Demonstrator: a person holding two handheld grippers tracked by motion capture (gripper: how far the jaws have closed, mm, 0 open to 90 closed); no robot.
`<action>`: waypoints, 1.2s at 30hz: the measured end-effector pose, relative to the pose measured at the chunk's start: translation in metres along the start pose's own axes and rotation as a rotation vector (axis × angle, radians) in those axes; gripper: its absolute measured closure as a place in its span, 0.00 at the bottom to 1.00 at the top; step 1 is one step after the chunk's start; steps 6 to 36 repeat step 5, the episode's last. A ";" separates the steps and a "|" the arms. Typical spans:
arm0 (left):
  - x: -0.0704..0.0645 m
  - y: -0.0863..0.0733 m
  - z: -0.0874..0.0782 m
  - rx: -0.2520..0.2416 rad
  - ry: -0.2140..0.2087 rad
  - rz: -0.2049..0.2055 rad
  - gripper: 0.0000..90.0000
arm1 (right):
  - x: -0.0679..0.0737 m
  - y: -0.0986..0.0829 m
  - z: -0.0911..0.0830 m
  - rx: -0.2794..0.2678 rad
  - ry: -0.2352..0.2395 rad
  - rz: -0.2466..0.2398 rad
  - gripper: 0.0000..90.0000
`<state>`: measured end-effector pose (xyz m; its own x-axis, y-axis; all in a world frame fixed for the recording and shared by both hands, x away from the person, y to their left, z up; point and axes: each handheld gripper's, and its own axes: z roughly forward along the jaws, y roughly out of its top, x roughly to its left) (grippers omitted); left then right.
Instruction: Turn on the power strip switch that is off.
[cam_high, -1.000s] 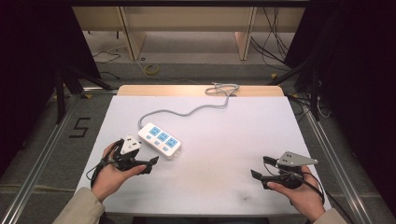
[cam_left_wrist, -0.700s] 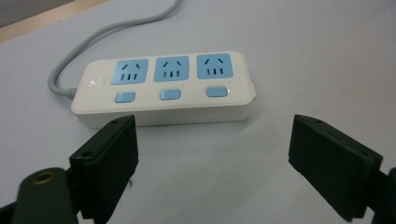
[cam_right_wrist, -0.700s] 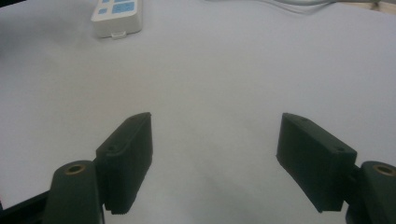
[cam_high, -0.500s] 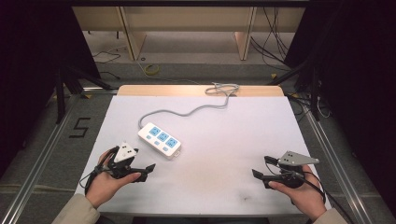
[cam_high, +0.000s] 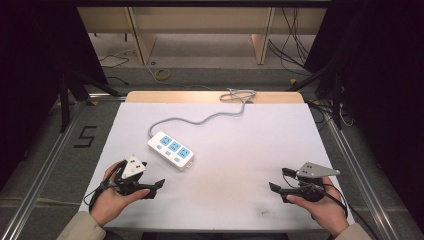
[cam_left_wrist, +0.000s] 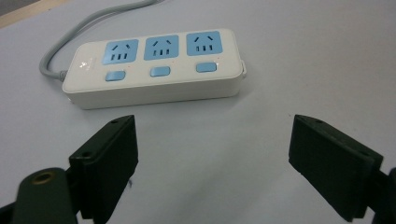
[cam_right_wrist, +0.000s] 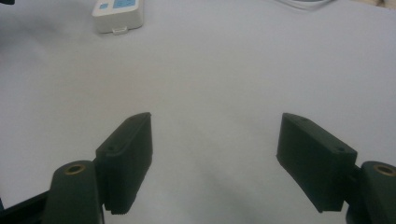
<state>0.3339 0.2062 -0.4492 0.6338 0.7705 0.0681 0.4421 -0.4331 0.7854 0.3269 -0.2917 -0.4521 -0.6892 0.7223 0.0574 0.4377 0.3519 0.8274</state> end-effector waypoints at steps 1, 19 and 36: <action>-0.001 0.000 0.000 0.000 -0.003 -0.002 0.17 | 0.000 0.000 0.000 0.000 -0.001 0.000 0.30; -0.001 0.000 0.001 0.001 -0.003 0.001 0.17 | 0.000 0.000 0.000 -0.002 -0.001 0.001 0.30; -0.001 0.000 0.001 0.001 -0.003 0.001 0.17 | 0.000 0.000 0.000 -0.002 -0.001 0.001 0.30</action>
